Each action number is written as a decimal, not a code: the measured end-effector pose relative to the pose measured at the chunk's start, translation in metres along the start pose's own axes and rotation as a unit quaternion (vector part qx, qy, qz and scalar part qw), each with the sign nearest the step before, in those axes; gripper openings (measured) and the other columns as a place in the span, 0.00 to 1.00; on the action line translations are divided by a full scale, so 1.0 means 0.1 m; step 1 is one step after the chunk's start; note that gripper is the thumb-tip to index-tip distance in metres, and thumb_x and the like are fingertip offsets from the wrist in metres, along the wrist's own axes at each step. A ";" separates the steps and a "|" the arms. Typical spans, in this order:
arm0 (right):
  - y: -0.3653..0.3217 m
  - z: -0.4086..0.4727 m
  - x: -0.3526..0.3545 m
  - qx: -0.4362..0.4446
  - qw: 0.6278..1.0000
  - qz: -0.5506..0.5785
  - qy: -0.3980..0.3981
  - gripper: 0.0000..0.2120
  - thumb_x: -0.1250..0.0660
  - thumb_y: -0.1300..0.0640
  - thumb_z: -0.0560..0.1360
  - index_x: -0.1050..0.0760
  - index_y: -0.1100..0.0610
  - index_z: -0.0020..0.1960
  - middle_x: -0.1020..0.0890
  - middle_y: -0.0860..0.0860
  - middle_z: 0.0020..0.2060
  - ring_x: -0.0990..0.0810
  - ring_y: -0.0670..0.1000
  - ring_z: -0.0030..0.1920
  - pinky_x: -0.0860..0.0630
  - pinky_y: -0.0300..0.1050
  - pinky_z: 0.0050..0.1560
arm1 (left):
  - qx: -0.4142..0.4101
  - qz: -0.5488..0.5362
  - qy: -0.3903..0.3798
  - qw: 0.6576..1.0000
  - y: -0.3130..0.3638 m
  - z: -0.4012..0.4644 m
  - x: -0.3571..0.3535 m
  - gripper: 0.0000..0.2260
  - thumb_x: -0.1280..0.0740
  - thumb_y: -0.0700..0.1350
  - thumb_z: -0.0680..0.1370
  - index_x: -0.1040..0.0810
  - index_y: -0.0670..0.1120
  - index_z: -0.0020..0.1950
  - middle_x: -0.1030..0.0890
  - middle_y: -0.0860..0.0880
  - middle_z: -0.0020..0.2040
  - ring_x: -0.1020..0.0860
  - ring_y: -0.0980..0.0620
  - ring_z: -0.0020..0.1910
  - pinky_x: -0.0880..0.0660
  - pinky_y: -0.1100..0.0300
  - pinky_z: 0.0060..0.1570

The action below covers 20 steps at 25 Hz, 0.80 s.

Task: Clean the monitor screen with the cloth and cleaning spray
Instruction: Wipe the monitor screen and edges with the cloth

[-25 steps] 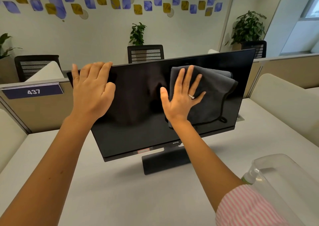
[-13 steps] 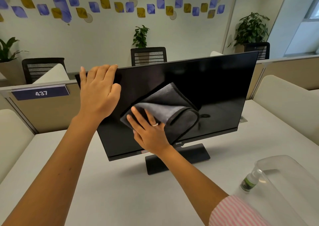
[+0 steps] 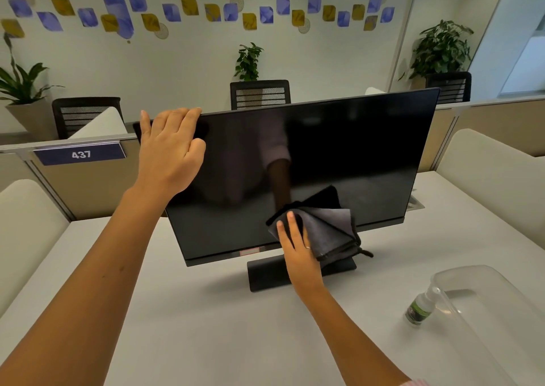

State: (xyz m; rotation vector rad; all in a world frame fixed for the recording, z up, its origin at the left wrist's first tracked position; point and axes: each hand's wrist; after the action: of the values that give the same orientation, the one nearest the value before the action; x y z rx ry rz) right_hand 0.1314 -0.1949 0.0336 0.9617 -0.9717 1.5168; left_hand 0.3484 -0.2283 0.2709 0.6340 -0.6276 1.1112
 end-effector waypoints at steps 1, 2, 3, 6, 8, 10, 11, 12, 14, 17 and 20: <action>0.01 -0.05 0.01 -0.025 1.000 0.014 -0.013 0.50 0.18 0.65 0.54 0.38 0.59 0.71 0.32 0.59 0.70 0.25 0.62 0.63 0.21 0.51 0.51 | 0.001 0.003 -0.003 1.000 0.00 0.00 0.00 0.25 0.50 0.46 0.73 0.36 0.46 0.70 0.31 0.45 0.68 0.37 0.45 0.69 0.57 0.41 0.73; 0.00 -0.10 0.03 -0.050 0.998 0.035 -0.020 0.48 0.18 0.66 0.54 0.36 0.60 0.70 0.31 0.59 0.69 0.25 0.62 0.62 0.21 0.49 0.50 | 0.002 0.006 -0.006 1.000 0.01 -0.01 0.00 0.25 0.50 0.46 0.73 0.36 0.46 0.71 0.31 0.45 0.69 0.38 0.45 0.70 0.57 0.41 0.73; -0.02 -0.13 0.07 -0.073 0.996 0.050 -0.026 0.46 0.20 0.66 0.57 0.36 0.60 0.71 0.33 0.59 0.70 0.26 0.62 0.63 0.21 0.49 0.52 | 0.005 0.009 -0.011 1.000 0.01 -0.01 0.00 0.25 0.50 0.46 0.73 0.37 0.45 0.71 0.32 0.45 0.69 0.39 0.45 0.71 0.58 0.41 0.73; -0.01 -0.12 0.16 -0.094 0.990 0.071 -0.077 0.39 0.32 0.65 0.73 0.51 0.58 0.76 0.53 0.57 0.76 0.43 0.61 0.74 0.34 0.51 0.69 | 0.018 0.013 -0.028 0.999 0.04 -0.02 0.01 0.27 0.51 0.47 0.73 0.41 0.45 0.73 0.36 0.45 0.72 0.45 0.45 0.74 0.58 0.41 0.73; 0.09 -0.15 0.24 -0.038 0.984 0.095 -0.148 0.32 0.38 0.63 0.78 0.51 0.57 0.76 0.54 0.55 0.77 0.51 0.59 0.76 0.45 0.50 0.74 | 0.032 0.006 -0.038 0.999 0.09 -0.07 0.03 0.28 0.52 0.47 0.73 0.44 0.46 0.74 0.41 0.46 0.75 0.50 0.46 0.75 0.58 0.43 0.73; 0.16 -0.28 0.42 -0.056 0.943 0.283 -0.167 0.25 0.42 0.66 0.78 0.41 0.57 0.73 0.41 0.55 0.75 0.44 0.56 0.75 0.44 0.45 0.72 | 0.045 0.002 -0.032 0.998 0.19 -0.19 0.03 0.29 0.52 0.47 0.74 0.47 0.46 0.75 0.45 0.46 0.77 0.53 0.46 0.76 0.59 0.45 0.73; 0.21 -0.37 0.51 -0.084 0.911 0.373 -0.153 0.24 0.44 0.67 0.77 0.36 0.55 0.72 0.35 0.55 0.72 0.38 0.55 0.73 0.41 0.43 0.70 | 0.048 0.005 -0.021 0.999 0.26 -0.30 0.03 0.29 0.51 0.47 0.74 0.48 0.47 0.75 0.46 0.46 0.77 0.54 0.46 0.76 0.59 0.45 0.72; 0.27 -0.44 0.61 -0.109 0.889 0.419 -0.147 0.24 0.44 0.67 0.77 0.34 0.53 0.70 0.31 0.54 0.70 0.34 0.54 0.70 0.38 0.42 0.68 | 0.049 0.007 -0.007 0.999 0.34 -0.43 0.00 0.29 0.50 0.47 0.74 0.48 0.47 0.75 0.47 0.46 0.77 0.54 0.46 0.76 0.58 0.45 0.72; 0.37 -0.56 0.73 -0.145 0.861 0.455 -0.177 0.20 0.42 0.61 0.79 0.32 0.51 0.69 0.27 0.52 0.67 0.29 0.53 0.66 0.33 0.43 0.65 | 0.055 -0.023 0.006 0.998 0.53 -0.75 -0.09 0.28 0.49 0.46 0.74 0.46 0.47 0.75 0.45 0.47 0.76 0.52 0.46 0.76 0.57 0.46 0.73; 0.48 -0.66 0.97 -0.174 0.819 0.486 -0.250 0.18 0.41 0.53 0.79 0.33 0.48 0.69 0.27 0.49 0.65 0.27 0.52 0.61 0.28 0.47 0.61 | 0.115 -0.176 -0.083 0.974 0.84 -1.28 -0.32 0.23 0.46 0.48 0.78 0.43 0.52 0.74 0.42 0.51 0.76 0.47 0.49 0.75 0.52 0.50 0.72; 0.62 -0.78 1.24 -0.107 0.799 0.507 -0.307 0.21 0.42 0.60 0.77 0.29 0.42 0.65 0.24 0.45 0.60 0.24 0.48 0.55 0.23 0.44 0.54 | 0.173 -0.321 -0.306 0.879 1.10 -1.71 -0.54 0.21 0.43 0.58 0.78 0.42 0.63 0.70 0.40 0.58 0.73 0.39 0.53 0.71 0.39 0.53 0.67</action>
State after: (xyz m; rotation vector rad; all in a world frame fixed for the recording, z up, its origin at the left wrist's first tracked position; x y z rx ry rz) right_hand 0.0471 -0.0885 0.1164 0.7888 -2.3510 1.8805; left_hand 0.2524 -0.1009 0.1338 1.4201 -0.6780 0.3702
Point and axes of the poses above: each hand's wrist, its own z-axis towards the middle knuckle, its own x-axis out of the back of the hand, y = z × x
